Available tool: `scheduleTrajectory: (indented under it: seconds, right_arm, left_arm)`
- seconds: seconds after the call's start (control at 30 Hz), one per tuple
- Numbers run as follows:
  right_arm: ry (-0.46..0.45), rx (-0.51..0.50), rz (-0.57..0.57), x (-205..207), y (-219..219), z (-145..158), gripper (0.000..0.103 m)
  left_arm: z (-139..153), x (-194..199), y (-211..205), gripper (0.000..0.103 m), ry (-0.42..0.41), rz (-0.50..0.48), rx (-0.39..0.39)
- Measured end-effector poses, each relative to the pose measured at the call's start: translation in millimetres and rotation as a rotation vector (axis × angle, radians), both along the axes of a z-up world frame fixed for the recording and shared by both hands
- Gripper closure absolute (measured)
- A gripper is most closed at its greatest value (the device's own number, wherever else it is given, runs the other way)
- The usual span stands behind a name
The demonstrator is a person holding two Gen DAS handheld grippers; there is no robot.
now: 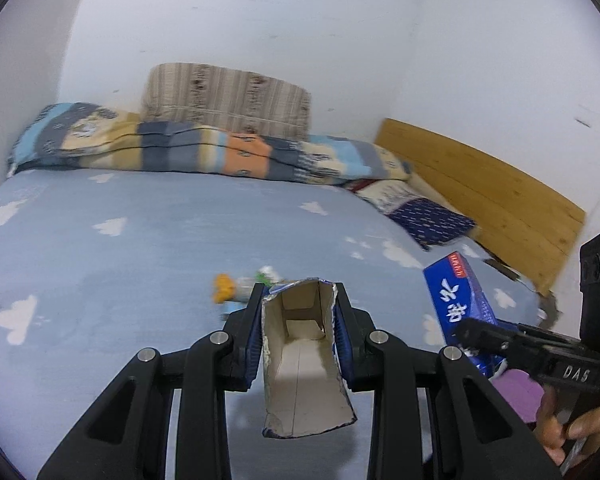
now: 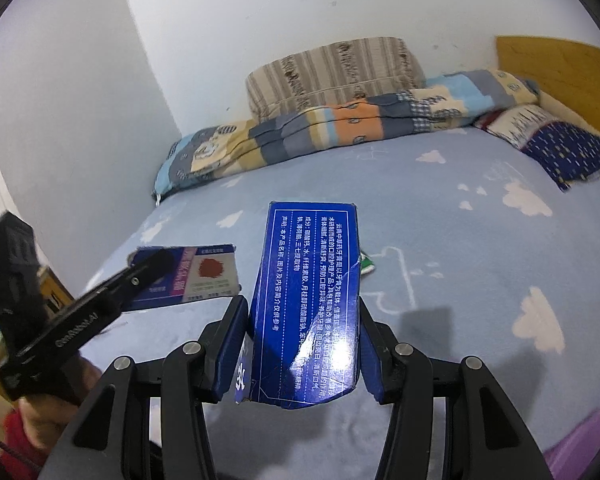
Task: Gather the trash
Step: 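Open both grippers over the purple basket to drop the boxes, then move both grippers back over the remaining trash on the bed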
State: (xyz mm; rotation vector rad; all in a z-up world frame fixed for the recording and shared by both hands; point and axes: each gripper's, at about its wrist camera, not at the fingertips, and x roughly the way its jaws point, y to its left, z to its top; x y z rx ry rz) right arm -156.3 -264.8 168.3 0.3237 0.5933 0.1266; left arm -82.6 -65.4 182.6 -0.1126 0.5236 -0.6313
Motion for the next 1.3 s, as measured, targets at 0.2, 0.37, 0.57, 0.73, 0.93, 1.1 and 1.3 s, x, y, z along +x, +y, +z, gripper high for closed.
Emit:
scheduleTrajectory:
  seconds: [0.2, 0.37, 0.57, 0.73, 0.93, 1.1, 1.3]
  right_arm:
    - [-0.004, 0.015, -0.136, -66.6, -60.8, 10.1, 0.049]
    - [0.038, 0.053, -0.317, -138.9, -129.0, 4.8, 0.049]
    - [0.099, 0.077, -0.515, -214.3, -195.3, -11.7, 0.049]
    - [0.131, 0.127, -0.619, -258.9, -231.6, -28.0, 0.049]
    - [0.152, 0.176, -0.671, -269.5, -255.3, -44.3, 0.048]
    - [0.161, 0.194, -0.703, -279.5, -266.8, -53.1, 0.042]
    - [0.151, 0.186, -0.716, -284.0, -269.4, -48.3, 0.042]
  left_arm:
    - [12.8, -34.4, -59.2, 0.073, -0.002, -0.182, 0.001]
    - [15.9, -74.1, -129.6, 0.073, 0.026, -0.376, 0.01]
    - [14.9, -122.7, -211.1, 0.073, 0.079, -0.58, 0.038]
    - [2.6, -158.2, -265.5, 0.073, 0.121, -0.69, 0.096]
    - [-17.5, -191.7, -319.5, 0.073, 0.154, -0.776, 0.186]
    - [-23.9, -198.6, -329.7, 0.051, 0.171, -0.788, 0.198]
    - [-17.6, -183.0, -305.9, 0.05, 0.162, -0.736, 0.183]
